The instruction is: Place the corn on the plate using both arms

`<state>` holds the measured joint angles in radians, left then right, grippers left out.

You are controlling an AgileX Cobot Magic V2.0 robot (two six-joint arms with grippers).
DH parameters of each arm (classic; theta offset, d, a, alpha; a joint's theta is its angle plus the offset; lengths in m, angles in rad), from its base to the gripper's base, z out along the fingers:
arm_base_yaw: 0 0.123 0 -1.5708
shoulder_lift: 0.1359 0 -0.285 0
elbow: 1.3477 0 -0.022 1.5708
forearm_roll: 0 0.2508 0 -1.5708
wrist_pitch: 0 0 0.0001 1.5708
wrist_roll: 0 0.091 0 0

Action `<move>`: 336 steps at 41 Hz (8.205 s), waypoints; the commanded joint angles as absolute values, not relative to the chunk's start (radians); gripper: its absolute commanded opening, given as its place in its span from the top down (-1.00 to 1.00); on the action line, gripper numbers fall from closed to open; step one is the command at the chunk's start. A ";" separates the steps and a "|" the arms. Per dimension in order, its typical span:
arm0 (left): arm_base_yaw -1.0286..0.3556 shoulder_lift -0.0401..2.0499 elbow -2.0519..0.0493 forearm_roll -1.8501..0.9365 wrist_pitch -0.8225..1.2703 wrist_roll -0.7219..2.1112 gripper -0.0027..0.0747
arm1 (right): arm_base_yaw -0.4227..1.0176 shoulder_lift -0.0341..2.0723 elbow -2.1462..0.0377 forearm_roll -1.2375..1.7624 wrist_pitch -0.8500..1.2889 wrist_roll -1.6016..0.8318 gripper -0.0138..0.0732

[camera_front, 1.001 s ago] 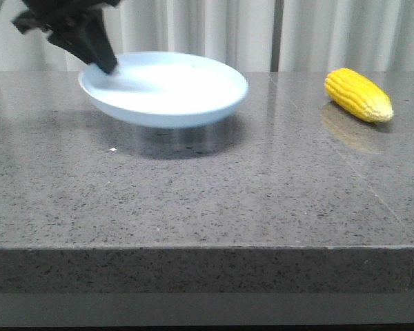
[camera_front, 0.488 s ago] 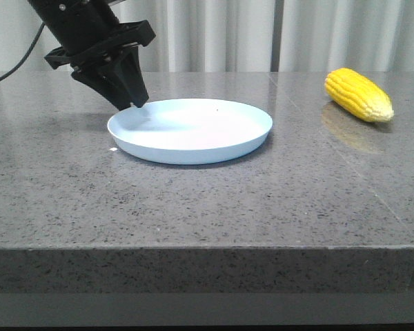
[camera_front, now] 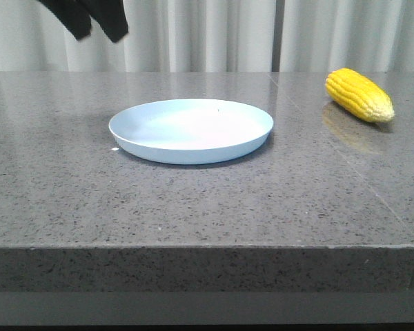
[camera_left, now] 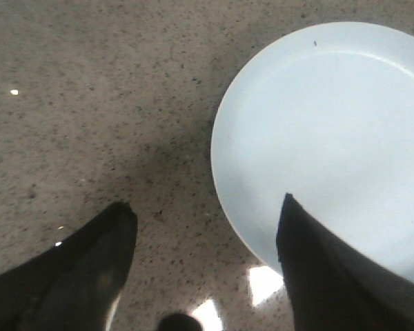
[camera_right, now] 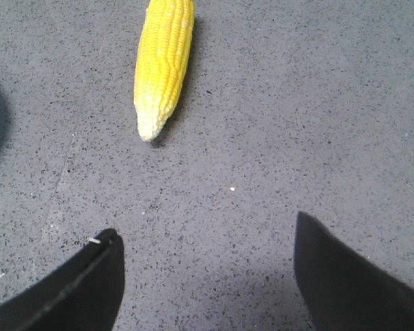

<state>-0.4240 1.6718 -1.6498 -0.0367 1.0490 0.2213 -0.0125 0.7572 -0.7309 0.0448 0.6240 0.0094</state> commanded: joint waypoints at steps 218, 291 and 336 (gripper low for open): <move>-0.552 0.564 -0.835 0.097 0.846 -0.014 -0.21 | 0.530 1.878 -1.784 0.152 0.867 0.127 -0.21; -0.552 0.564 -0.835 0.097 0.846 -0.014 -0.21 | 0.529 0.792 -1.030 0.079 0.847 -0.118 -0.73; -0.552 0.564 -0.835 0.097 0.844 -0.014 0.98 | 0.528 0.515 -0.919 0.091 0.895 -0.113 0.84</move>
